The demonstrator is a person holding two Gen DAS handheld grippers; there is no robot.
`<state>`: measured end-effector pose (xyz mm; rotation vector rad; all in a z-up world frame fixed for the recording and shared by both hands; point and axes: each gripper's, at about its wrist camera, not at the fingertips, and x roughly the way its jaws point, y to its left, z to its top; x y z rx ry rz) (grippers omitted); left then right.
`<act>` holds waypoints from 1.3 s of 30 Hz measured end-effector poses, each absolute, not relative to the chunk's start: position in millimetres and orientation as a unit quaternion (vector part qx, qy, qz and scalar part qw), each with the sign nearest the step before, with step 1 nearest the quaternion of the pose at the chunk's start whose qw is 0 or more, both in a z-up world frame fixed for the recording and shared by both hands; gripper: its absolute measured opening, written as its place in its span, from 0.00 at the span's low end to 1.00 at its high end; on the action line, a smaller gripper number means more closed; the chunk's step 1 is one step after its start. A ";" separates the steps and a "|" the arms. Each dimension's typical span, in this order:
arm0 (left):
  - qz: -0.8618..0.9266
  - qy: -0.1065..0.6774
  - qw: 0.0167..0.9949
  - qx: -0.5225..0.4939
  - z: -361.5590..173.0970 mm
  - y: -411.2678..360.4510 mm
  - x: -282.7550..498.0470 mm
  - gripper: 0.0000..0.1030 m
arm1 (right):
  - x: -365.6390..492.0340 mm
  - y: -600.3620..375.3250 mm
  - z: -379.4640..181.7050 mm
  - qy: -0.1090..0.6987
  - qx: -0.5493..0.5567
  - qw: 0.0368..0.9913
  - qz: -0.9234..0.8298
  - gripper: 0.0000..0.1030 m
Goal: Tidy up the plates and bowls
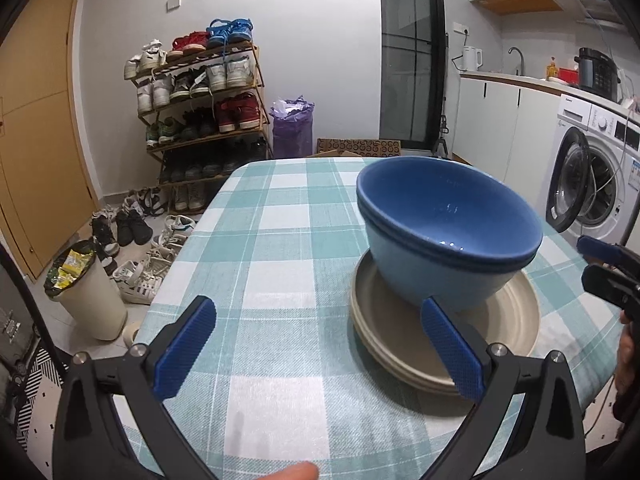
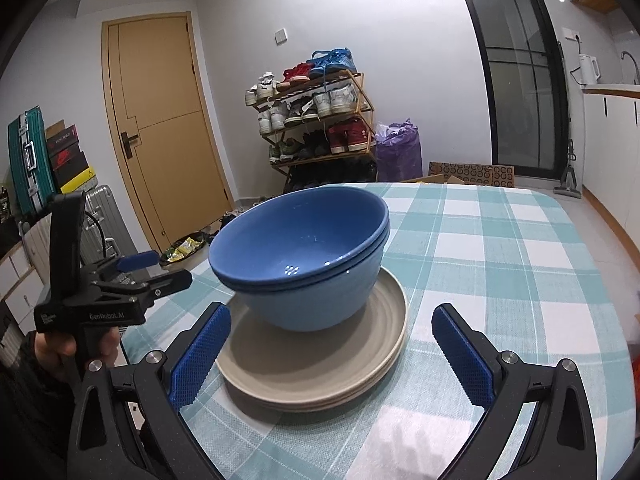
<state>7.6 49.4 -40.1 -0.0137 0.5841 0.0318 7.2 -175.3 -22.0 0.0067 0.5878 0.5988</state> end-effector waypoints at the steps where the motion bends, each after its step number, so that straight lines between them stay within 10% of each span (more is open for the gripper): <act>1: 0.015 0.289 0.957 -0.006 -41.3 49.6 7.7 1.00 | 5.2 -175.2 -23.1 0.285 0.002 0.915 0.287 0.99; 39: 0.002 0.251 0.968 -0.006 -34.7 38.0 -18.5 1.00 | -40.1 -167.8 -27.0 0.228 -0.027 0.928 0.295 0.99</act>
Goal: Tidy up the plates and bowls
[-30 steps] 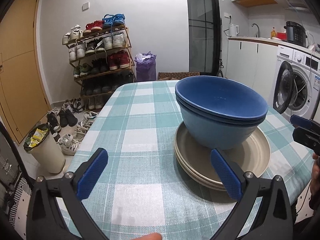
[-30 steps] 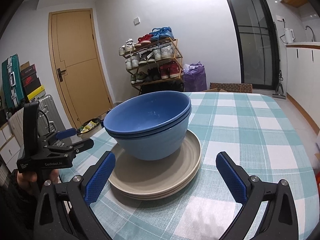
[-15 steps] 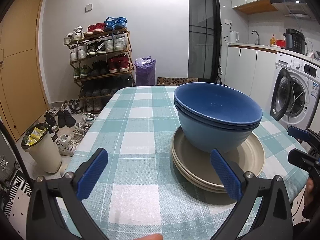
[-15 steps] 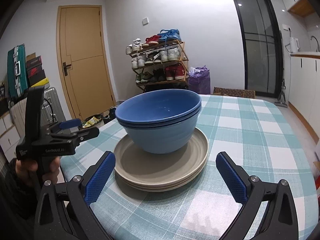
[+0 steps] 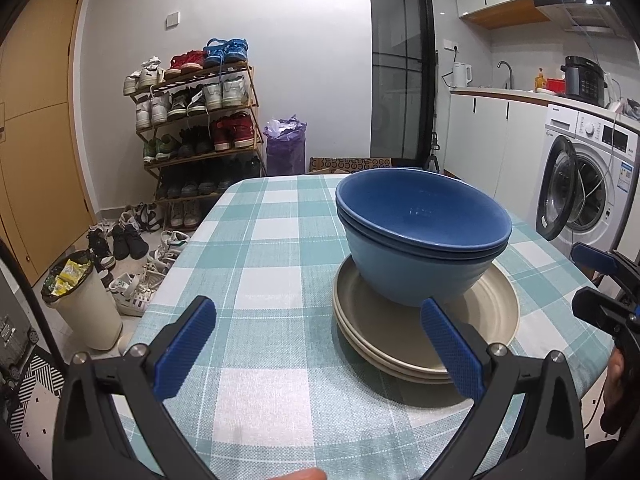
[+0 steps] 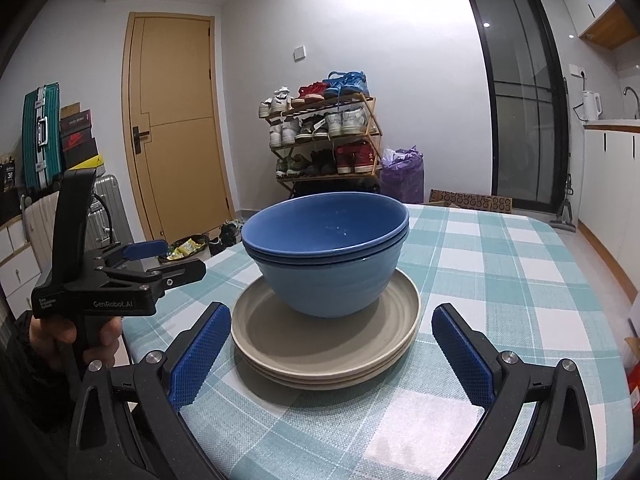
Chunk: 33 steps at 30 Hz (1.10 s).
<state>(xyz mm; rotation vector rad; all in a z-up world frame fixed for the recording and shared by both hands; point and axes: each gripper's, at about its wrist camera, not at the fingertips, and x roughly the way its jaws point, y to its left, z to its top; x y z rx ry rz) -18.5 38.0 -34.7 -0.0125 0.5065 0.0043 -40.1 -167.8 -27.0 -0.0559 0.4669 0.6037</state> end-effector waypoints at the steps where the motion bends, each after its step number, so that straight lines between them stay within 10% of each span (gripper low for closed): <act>1: 0.002 0.250 0.968 -0.006 -34.1 37.7 -18.9 1.00 | -40.3 -168.8 -26.2 0.227 -0.026 0.928 0.294 0.99; 33: 0.004 0.247 0.969 -0.004 -31.1 41.0 -20.6 1.00 | -41.4 -167.9 -24.6 0.224 -0.025 0.928 0.297 0.99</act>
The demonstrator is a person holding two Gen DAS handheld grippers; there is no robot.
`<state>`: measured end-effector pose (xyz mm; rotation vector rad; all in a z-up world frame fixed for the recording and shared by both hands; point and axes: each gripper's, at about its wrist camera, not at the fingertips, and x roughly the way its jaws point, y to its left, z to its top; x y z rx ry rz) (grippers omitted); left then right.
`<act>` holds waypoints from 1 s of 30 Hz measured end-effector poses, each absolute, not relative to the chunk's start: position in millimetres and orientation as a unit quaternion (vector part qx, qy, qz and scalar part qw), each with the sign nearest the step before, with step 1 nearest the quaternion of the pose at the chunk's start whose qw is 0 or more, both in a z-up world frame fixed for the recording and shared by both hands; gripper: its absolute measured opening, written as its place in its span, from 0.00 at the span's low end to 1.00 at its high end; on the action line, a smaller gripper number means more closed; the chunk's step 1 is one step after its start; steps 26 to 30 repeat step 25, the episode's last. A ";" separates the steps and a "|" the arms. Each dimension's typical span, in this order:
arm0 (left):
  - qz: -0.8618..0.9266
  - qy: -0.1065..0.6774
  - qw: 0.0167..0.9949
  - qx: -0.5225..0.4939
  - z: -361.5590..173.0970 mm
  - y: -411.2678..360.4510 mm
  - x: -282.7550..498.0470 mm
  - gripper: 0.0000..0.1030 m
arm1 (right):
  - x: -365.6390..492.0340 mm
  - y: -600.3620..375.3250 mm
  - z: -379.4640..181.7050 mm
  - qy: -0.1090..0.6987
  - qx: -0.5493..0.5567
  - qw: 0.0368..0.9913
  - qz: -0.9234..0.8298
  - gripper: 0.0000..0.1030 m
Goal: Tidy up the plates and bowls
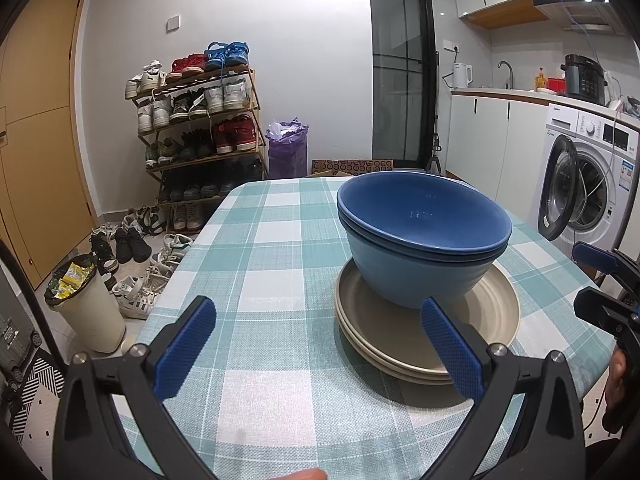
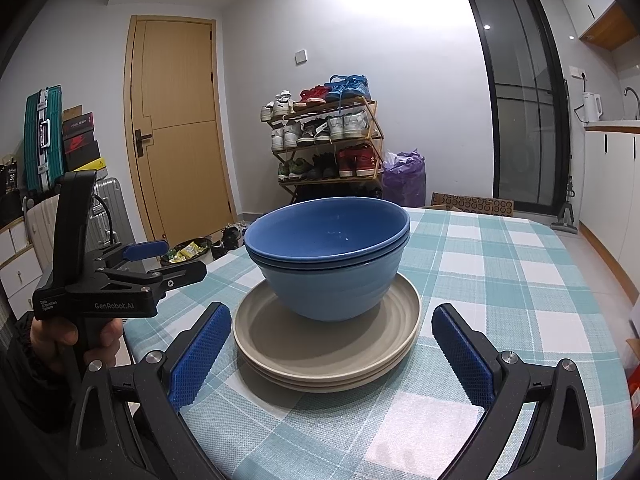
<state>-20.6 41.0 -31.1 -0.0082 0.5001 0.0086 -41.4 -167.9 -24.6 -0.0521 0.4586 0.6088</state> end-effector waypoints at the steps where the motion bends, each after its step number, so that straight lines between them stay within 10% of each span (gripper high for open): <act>1: 0.004 0.248 0.969 -0.004 -30.6 41.9 -20.8 1.00 | -41.4 -167.9 -24.5 0.223 -0.025 0.928 0.297 0.99; 30: 0.005 0.251 0.968 -0.003 -32.9 40.0 -20.1 1.00 | -41.8 -166.1 -26.1 0.227 -0.027 0.926 0.299 0.99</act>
